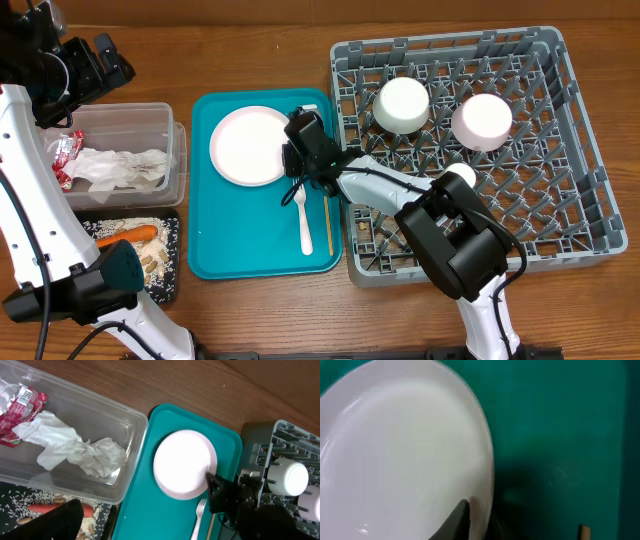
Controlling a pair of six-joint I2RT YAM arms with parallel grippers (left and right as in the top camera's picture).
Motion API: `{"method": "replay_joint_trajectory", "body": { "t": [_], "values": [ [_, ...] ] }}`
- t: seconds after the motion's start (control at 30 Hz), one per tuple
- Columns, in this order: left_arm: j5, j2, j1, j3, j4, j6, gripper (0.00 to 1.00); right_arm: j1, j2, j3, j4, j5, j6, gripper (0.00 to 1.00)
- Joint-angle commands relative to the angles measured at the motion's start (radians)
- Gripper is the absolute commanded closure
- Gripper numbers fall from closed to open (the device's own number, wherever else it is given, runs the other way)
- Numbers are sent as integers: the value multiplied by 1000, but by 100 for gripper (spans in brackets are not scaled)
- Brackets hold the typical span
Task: Sort waste into correct bins and load items into the dishwasher
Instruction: 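Carry the plate right over the gray rack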
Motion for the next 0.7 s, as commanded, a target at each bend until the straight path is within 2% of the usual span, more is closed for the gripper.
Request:
{"method": "replay_joint_trajectory", "body": {
  "t": [0.0,0.23,0.47,0.53,0.6,0.67],
  "values": [
    [14,-5,2,7,-2,-5,0,0,4,24,9,-29,2,96],
    [15,-5,2,7,-2,-5,0,0,-60,82,10,-28,1,96],
    [14,-5,2,7,-2,-5,0,0,-270,103,-26,38,-18,96],
    [15,-5,2,7,-2,-5,0,0,-370,103,-88,147,-117,96],
    [15,-5,2,7,-2,-5,0,0,-480,103,-181,345,-214,96],
    [14,-5,2,7,-2,-5,0,0,-580,103,-270,575,-248,96]
  ]
}}
